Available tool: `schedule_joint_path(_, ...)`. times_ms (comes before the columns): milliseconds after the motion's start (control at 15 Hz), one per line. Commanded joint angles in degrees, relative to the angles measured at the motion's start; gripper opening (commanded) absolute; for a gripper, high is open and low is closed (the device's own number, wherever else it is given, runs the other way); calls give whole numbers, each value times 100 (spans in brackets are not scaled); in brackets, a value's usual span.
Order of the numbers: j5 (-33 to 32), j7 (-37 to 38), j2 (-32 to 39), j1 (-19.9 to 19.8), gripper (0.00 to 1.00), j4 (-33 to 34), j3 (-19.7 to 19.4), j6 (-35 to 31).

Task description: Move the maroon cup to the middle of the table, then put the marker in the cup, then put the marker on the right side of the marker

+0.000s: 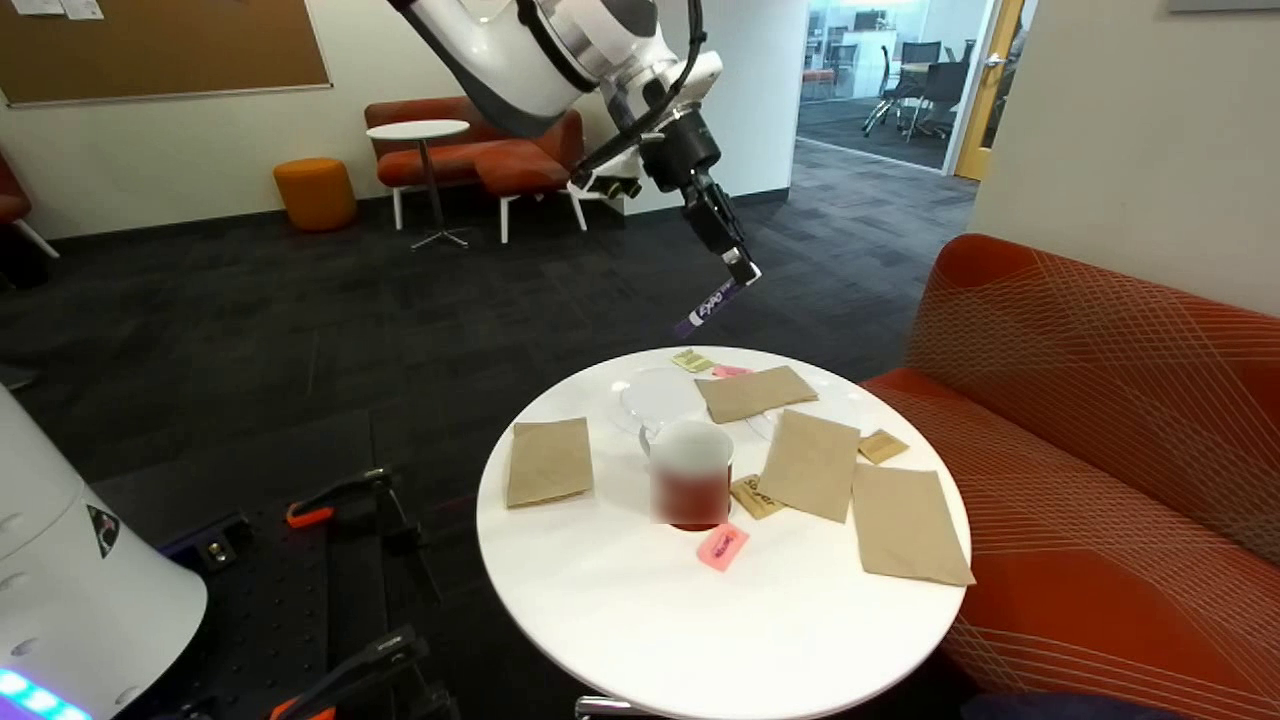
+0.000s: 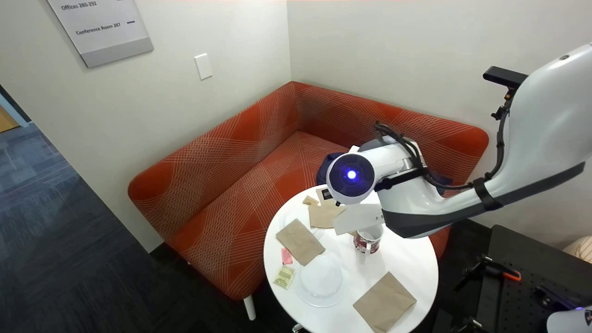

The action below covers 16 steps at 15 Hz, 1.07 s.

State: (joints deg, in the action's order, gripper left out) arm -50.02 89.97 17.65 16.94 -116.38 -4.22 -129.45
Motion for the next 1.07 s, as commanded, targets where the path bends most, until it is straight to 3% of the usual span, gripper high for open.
schedule_joint_path(0, -477, 899, -33, -24, 5, 12, 203, 687)
schedule_joint_path(533, -830, 2188, 89, -58, 5, 124, 645, 2120)
schedule_joint_path(1000, -781, 2668, 182, -116, 5, 271, 797, 2820)
